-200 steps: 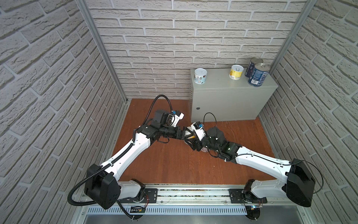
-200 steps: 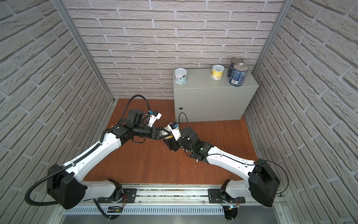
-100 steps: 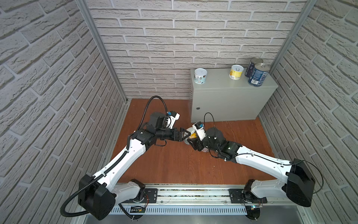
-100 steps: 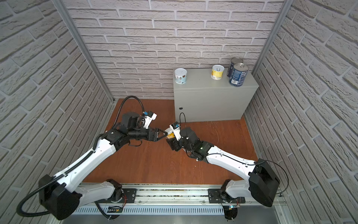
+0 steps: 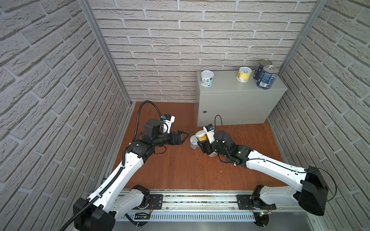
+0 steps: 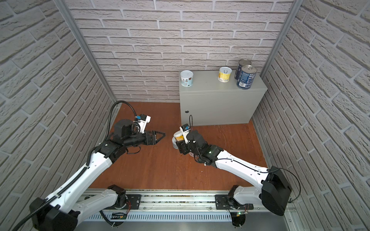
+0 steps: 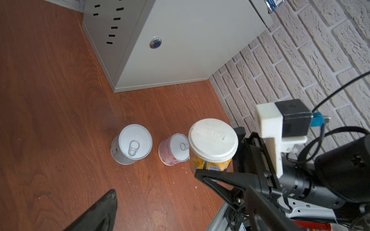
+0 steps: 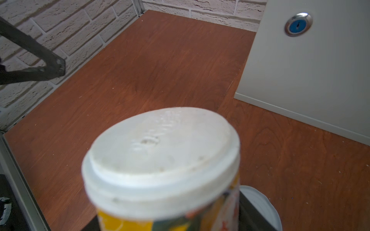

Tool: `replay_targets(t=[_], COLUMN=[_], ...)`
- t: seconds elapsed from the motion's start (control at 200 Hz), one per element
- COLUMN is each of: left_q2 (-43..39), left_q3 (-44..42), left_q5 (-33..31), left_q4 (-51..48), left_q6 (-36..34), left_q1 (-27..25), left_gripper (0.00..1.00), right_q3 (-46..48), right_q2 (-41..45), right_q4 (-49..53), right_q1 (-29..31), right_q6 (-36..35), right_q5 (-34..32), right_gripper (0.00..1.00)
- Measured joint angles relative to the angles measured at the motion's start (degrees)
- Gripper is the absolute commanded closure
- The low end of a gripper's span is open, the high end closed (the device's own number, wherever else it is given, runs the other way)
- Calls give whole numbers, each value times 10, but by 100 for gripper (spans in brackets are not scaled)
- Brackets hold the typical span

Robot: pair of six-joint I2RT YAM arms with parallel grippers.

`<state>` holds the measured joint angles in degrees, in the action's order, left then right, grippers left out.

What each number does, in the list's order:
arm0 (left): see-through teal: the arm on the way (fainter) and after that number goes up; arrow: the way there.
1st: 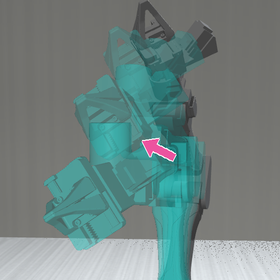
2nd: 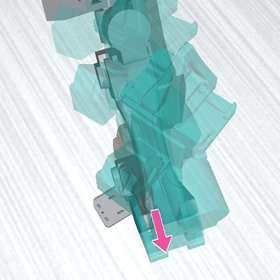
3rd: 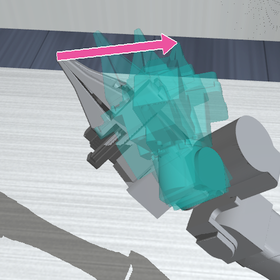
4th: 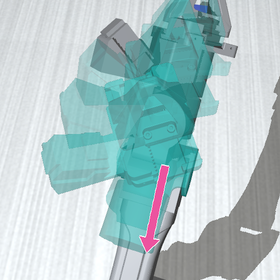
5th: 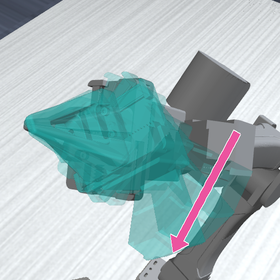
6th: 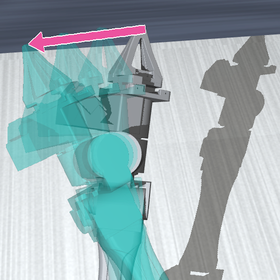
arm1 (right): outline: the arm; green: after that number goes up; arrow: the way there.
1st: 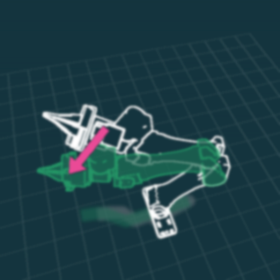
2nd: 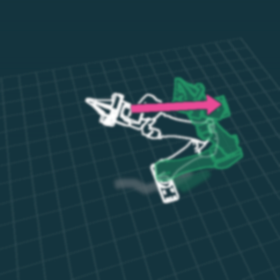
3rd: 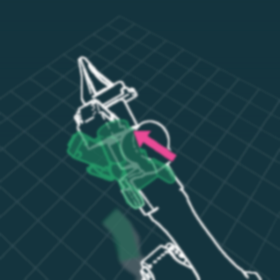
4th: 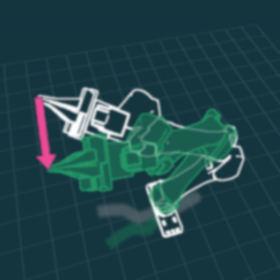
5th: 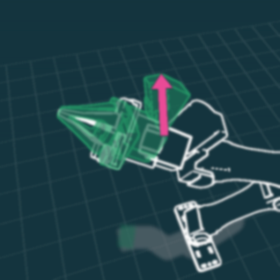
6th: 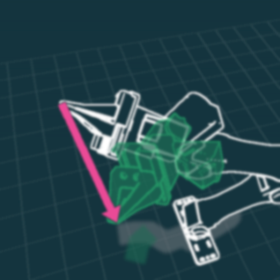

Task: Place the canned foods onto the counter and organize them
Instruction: 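Open and withdraw the left gripper while the right gripper carries the can away, then raise the orange-labelled can over the cabinet top beside the blue cans with the right gripper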

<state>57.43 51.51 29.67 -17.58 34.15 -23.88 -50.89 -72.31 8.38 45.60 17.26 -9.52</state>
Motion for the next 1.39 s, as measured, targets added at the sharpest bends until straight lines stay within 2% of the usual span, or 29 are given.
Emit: replay_targets(t=[0.565,0.99,1.12,1.255,1.395], left_q2=[-46,-43,-35,-29,-26], left_q3=[-58,-59,-59,-59,-59], left_q5=[-35,-35,-35,-35,-35], left_q4=[-2,0,1,1,1], left_q6=[-4,2,2,2,2], left_q1=[0,0,0,0,1], left_gripper=[2,2,2,2,2], right_q3=[-40,-47,-61,-114,-185], right_q2=[62,91,93,92,91], right_q4=[110,131,143,165,176], right_q1=[0,-19,-50,-126,-194], right_q6=[20,18,13,12,-5], right_q5=[-125,-165,-149,-96,-75], right_gripper=[50,50,49,50,50])
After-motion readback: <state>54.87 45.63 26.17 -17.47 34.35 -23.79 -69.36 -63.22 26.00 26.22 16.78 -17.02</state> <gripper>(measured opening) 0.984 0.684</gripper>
